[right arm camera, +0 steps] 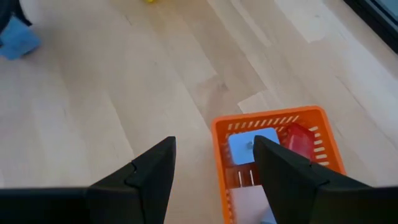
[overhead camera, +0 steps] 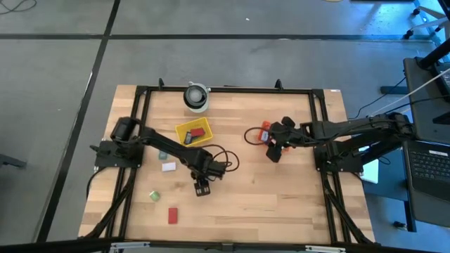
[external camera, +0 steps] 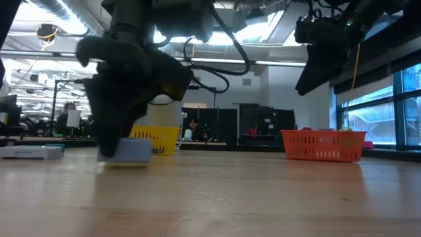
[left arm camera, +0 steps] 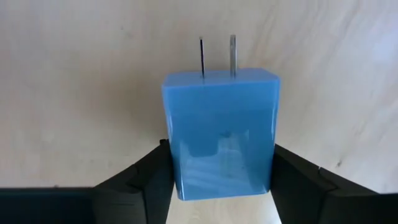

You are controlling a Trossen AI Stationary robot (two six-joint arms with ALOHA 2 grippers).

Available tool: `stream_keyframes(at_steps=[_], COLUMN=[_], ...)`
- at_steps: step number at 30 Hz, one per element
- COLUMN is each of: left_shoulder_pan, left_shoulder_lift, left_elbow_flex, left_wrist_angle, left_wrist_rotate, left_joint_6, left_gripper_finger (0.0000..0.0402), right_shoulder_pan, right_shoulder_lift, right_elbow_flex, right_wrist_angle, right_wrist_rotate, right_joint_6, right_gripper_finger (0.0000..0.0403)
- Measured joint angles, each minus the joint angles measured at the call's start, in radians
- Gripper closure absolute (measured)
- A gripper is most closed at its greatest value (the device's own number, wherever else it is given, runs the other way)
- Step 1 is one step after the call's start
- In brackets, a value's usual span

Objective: Pick & Place Office items
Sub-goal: Put the light blue charger adapter into the orange bin

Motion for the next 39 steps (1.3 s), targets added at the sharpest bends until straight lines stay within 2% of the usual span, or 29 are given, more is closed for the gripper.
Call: stream_keyframes(at_steps=[5,8,15,19,21,25,29,37,39], left_shoulder_pan=[0.018,0.027,0.084,0.129,0.152,0.194,0.233,0.262,0.261], left_shoulder_lift=[-0.022,-0.041,-0.131,-0.201,-0.23,-0.271,-0.29,-0.281,-0.281], left_elbow_flex=[0.0,0.0,0.0,0.0,0.0,0.0,0.0,0.0,0.0], left_wrist_angle=[0.02,0.039,0.212,0.364,0.433,0.555,0.595,0.684,0.693], left_wrist_rotate=[0.007,0.062,0.405,0.535,0.568,0.605,0.604,0.677,0.689], left_joint_6=[0.0,0.002,0.042,0.045,0.05,0.1,0.171,0.195,0.2], left_gripper_finger=[0.0192,0.0189,0.019,0.0189,0.0189,0.0189,0.0189,0.0189,0.0189], right_shoulder_pan=[0.017,0.033,0.125,0.209,0.256,0.344,0.387,0.36,0.343], right_shoulder_lift=[0.0,0.0,0.0,0.0,0.0,0.0,0.0,0.021,0.031], right_elbow_flex=[0.0,0.0,0.0,0.0,0.0,0.0,0.001,0.001,0.001], right_wrist_angle=[0.003,0.003,0.048,0.259,0.41,0.645,0.693,0.777,0.775], right_wrist_rotate=[0.0,-0.006,-0.125,-0.263,-0.287,-0.172,-0.049,-0.046,-0.083], right_joint_6=[0.0,-0.02,-0.208,-0.301,-0.352,-0.454,-0.548,-0.539,-0.527], right_gripper_finger=[0.0186,0.0186,0.0186,0.0186,0.0186,0.0186,0.0186,0.0186,0.018])
